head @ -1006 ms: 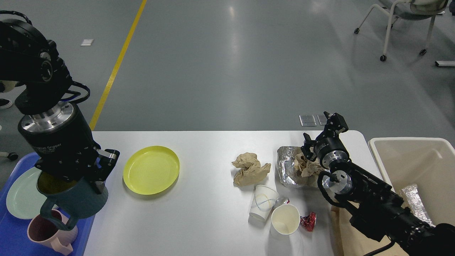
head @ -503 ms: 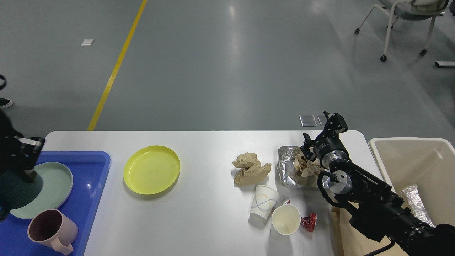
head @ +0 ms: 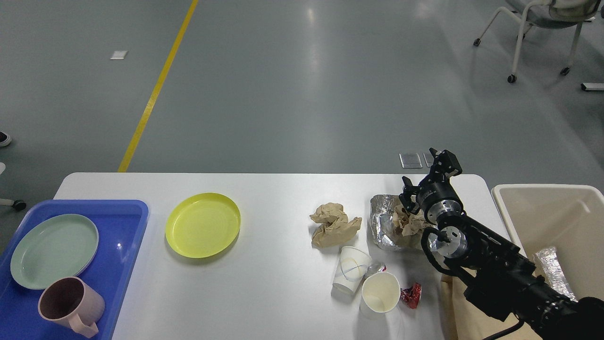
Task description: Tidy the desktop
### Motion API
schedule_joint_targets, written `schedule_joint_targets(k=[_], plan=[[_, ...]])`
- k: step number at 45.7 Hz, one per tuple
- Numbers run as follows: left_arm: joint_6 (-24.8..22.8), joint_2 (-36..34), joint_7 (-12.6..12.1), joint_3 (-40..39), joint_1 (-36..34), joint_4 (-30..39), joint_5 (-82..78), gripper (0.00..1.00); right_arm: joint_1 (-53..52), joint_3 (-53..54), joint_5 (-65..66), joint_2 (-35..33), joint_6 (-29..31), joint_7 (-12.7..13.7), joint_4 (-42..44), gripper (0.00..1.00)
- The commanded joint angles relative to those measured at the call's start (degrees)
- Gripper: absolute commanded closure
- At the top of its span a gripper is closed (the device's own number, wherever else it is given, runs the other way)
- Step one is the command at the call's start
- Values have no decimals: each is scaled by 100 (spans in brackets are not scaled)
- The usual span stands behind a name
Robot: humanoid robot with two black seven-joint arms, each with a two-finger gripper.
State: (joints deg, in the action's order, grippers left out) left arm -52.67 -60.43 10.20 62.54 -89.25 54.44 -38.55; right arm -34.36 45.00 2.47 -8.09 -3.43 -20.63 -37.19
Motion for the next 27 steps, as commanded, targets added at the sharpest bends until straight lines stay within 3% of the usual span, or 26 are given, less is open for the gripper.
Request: schedule_joint_targets(k=[1,12,20,27], plan=[[11,128,-1,-1032,1286,-732,-47,95,-1,-8,0,0,0,-3,1,0],[256,550,43,-1543,1998,-1296,-21,94,-1,0,0,0,0,-3,1,0],[547,708,395,-1675,2412,-1498,-12,93,-1,0,0,0,0,6,10,0],[749,814,474,-1666,2649,-1568,6,92,-1,0,0,0,0,6,1,0]])
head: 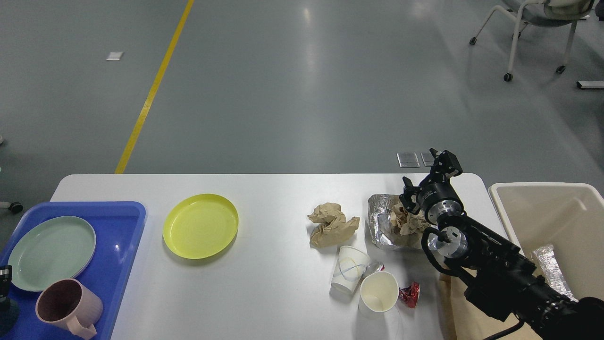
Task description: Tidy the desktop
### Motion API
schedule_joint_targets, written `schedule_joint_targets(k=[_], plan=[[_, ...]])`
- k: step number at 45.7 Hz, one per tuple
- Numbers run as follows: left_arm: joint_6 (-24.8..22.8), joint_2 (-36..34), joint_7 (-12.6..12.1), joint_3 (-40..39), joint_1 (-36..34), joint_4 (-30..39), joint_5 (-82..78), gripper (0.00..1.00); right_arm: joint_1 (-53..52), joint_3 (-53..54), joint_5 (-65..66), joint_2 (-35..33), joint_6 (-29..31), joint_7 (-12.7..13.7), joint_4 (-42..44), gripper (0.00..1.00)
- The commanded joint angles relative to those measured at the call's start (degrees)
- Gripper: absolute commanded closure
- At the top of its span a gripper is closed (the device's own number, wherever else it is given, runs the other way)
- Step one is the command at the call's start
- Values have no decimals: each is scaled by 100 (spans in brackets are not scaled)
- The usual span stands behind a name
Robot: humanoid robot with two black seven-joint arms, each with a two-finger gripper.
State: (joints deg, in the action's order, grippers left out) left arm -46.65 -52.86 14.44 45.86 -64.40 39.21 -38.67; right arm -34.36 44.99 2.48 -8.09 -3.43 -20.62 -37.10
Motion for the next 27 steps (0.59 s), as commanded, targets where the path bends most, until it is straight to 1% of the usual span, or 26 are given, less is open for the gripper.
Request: schedule_joint_targets(k=[1,2,9,16,19,21,22,23,26,27], plan=[[173,57,59,2,199,-45,17,92,0,1,-2,0,0,-4,1,0],[200,57,68,2,225,-45,17,92,0,1,-2,0,0,-4,-8,0],[297,48,331,37,384,-54,17,92,0,1,7,0,0,5,1,0],[288,57,331,28,384,-54,35,92,0,-8,-2,0,0,5,1,0],[297,57,331,11,384,-54,87,88,0,1,-2,0,0,-4,1,0],[314,57,340,11,384,-54,158,80,0,1,7,0,0,5,1,0],[332,57,340,11,384,-54,219,72,0,1,7,0,0,-4,-8,0],[358,57,332,19,375,-54,298,64,0,1,-2,0,0,5,1,0],[472,48,314,63,393,-27,675,33,0,1,-2,0,0,-4,-8,0],[516,48,305,89,401,-18,833,26,0,1,7,0,0,-4,1,0]])
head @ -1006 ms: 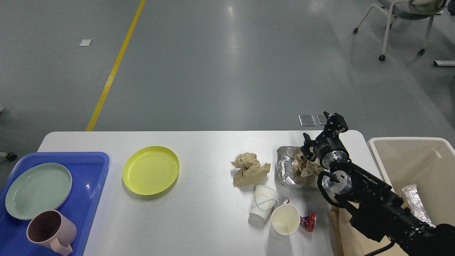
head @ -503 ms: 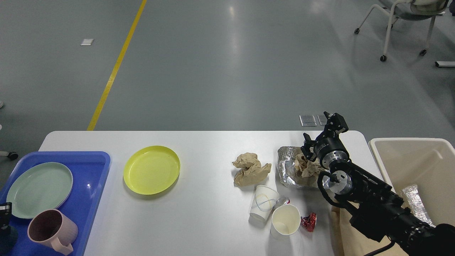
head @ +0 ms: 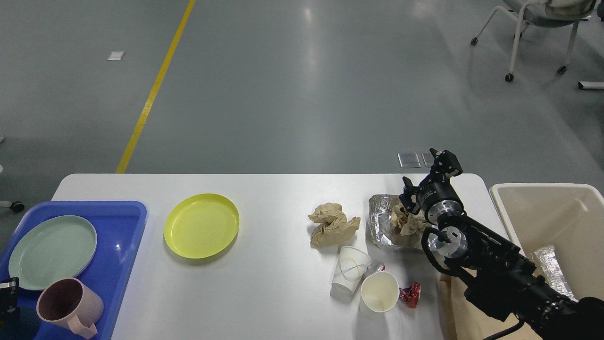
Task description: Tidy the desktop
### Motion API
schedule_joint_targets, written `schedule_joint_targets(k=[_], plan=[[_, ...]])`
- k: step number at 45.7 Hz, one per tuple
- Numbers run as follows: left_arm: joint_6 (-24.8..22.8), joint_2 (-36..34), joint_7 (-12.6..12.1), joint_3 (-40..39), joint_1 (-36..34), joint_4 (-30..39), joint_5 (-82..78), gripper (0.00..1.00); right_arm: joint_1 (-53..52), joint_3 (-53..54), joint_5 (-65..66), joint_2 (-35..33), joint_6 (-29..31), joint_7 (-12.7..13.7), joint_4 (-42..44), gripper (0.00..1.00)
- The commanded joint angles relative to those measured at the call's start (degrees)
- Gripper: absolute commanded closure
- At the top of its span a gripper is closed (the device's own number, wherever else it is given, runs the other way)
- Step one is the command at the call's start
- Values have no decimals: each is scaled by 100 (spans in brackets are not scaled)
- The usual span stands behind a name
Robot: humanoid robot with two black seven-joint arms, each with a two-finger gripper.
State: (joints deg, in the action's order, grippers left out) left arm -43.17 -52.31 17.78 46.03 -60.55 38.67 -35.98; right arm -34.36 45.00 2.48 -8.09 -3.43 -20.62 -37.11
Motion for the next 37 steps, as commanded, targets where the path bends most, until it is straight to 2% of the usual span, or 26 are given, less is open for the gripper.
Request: schedule_joint_targets(k=[1,3,4,14,18,26,33,37], plan=[[195,-7,-38,90,17,36,722,19,0,-9,-2,0,0,-4,-6,0],[169,-16,-47,143,0,53,977,7,0,-9,7,0,0,-4,-6,0],[134,-16,-47,169,-18,79,1057,4,0,0,-2,0,0,5,2,0],[-59,-51,-29,450,-246,194,1154,4,0,0,-2,0,0,-4,-6,0],[-349,-86,-38,774,-579,299,1163,4,0,0,-2,0,0,5,2,0],[-1183,-86,-3,2154,-1958,501,1163,4,0,0,-2,0,0,-4,2,0],[-1183,98,-47,3657,-3680,922,1181,4,0,0,-2,0,0,5,-6,0],[-1183,484,-38,4404,-4753,1291,1233,4,0,0,-2,0,0,-4,2,0]])
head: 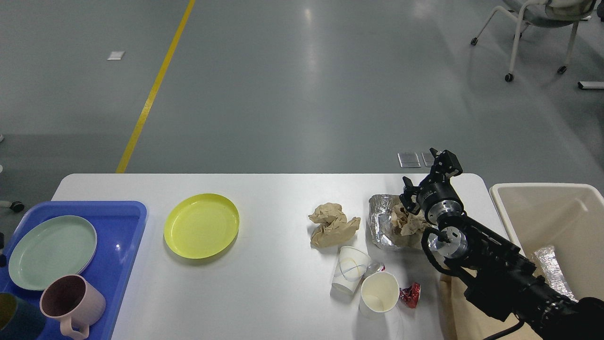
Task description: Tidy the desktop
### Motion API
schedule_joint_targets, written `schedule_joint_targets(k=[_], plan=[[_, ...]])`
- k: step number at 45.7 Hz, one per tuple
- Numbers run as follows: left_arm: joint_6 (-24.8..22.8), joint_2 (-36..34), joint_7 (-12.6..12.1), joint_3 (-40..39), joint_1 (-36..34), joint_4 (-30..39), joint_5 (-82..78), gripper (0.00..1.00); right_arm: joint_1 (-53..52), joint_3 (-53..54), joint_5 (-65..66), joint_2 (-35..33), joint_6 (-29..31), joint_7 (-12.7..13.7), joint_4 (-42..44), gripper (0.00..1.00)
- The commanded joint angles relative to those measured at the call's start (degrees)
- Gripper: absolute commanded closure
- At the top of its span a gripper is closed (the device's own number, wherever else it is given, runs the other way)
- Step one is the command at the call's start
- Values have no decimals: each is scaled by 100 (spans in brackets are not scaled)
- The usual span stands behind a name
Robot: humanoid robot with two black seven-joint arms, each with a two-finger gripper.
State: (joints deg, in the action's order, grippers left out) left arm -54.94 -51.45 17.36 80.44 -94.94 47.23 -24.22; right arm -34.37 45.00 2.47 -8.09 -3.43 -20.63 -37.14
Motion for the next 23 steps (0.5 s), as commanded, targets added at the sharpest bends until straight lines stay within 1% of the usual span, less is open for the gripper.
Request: schedule_joint_targets(k=[1,4,8,13,16,21,23], plan=[[-6,512,4,1139,-1569,549,102,4,0,0,-1,0,0,-3,5,0],[-6,899,-14,1614,-2290,927,365,4,0,0,-1,0,0,6,5,0],[-6,1531,-23,2133,-3082,1410,786,4,0,0,-1,0,0,6,-4,0],[-6,2331,-101,2468,-3996,1964,1375,4,0,0,-1,0,0,-3,-4,0],[-6,2700,-268,2503,-4357,2298,1736,4,0,0,-1,0,0,6,5,0],[-6,3237,-698,2486,-5130,2905,2509,4,0,0,8,0,0,-3,5,0],[-6,3421,-900,2416,-5341,3159,2773,4,0,0,-1,0,0,-3,5,0]])
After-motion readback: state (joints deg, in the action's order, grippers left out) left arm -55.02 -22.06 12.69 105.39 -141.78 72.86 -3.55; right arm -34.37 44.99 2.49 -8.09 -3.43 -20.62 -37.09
